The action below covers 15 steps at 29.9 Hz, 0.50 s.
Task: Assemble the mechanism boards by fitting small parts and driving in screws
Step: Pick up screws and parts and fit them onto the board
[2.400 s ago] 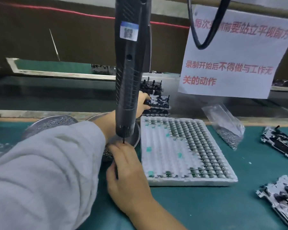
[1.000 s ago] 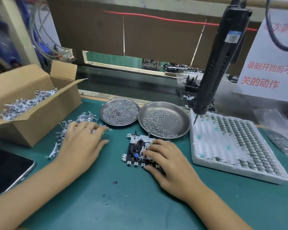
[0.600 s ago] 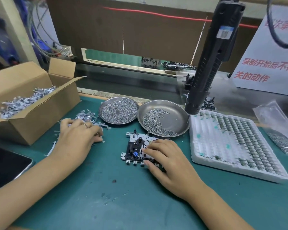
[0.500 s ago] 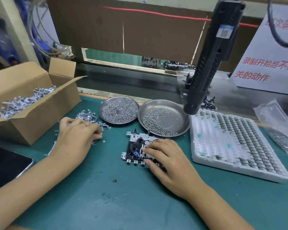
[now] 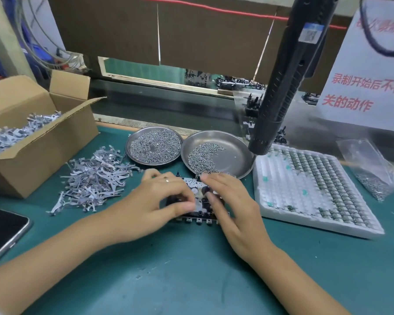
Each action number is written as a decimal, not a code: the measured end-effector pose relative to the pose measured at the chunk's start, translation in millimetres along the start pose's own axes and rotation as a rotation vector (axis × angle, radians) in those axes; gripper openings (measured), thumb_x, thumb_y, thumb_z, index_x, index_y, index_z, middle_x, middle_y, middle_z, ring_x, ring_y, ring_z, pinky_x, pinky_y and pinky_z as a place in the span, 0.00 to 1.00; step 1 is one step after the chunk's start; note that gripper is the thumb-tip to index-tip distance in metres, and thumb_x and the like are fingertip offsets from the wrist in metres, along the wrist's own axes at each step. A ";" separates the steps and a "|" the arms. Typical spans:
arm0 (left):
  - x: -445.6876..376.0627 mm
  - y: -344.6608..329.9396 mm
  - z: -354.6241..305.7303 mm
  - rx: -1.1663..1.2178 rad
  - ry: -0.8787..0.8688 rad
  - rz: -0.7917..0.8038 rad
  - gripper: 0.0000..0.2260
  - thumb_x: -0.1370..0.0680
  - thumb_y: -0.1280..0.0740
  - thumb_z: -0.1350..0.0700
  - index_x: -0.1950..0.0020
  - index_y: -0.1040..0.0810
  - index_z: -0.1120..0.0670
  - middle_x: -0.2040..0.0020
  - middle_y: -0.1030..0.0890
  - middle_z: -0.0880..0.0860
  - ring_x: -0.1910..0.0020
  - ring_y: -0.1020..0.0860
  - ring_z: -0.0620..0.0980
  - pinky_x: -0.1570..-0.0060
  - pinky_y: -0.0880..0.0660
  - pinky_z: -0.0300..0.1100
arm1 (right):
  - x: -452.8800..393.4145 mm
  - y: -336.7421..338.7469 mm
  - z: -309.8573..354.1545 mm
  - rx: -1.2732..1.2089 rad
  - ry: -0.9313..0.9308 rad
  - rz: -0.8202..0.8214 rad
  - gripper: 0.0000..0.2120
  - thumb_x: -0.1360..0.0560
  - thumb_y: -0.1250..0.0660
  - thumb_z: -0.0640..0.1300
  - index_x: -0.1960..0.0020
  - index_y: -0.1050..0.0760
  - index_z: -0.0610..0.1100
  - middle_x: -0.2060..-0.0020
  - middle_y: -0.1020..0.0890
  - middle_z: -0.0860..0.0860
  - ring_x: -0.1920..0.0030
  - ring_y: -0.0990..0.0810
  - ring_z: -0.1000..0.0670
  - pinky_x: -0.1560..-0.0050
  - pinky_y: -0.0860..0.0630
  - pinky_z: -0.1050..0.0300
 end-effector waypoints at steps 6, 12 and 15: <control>-8.8 -5.5 18.5 0.185 0.045 -0.099 0.04 0.26 0.34 0.50 0.56 0.21 0.40 0.55 0.19 0.40 0.50 0.24 0.42 0.41 0.38 0.49 | 1.8 -2.9 -16.0 -0.088 -0.095 -0.001 0.08 0.26 0.33 0.35 0.48 0.18 0.38 0.57 0.17 0.49 0.55 0.22 0.49 0.52 0.25 0.54; -2.7 -7.9 39.7 0.308 0.176 -0.213 0.06 0.29 0.32 0.48 0.56 0.16 0.42 0.56 0.18 0.41 0.51 0.21 0.44 0.41 0.32 0.59 | 1.3 -5.1 -20.1 -0.075 -0.155 -0.028 0.08 0.27 0.31 0.34 0.48 0.18 0.39 0.58 0.16 0.50 0.57 0.21 0.51 0.53 0.24 0.58; -0.3 -15.0 47.4 0.344 0.259 -0.217 0.06 0.30 0.33 0.45 0.57 0.17 0.37 0.56 0.19 0.39 0.50 0.23 0.44 0.39 0.35 0.60 | 3.3 -6.3 -25.7 -0.102 -0.221 -0.024 0.09 0.27 0.30 0.34 0.47 0.18 0.40 0.56 0.16 0.50 0.55 0.19 0.52 0.50 0.23 0.56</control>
Point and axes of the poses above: each hand's wrist, its own x-axis away from the middle knuckle, its own y-axis out of the back of the hand, z = x × y, the point moved 9 cm from there along -x, towards the middle knuckle
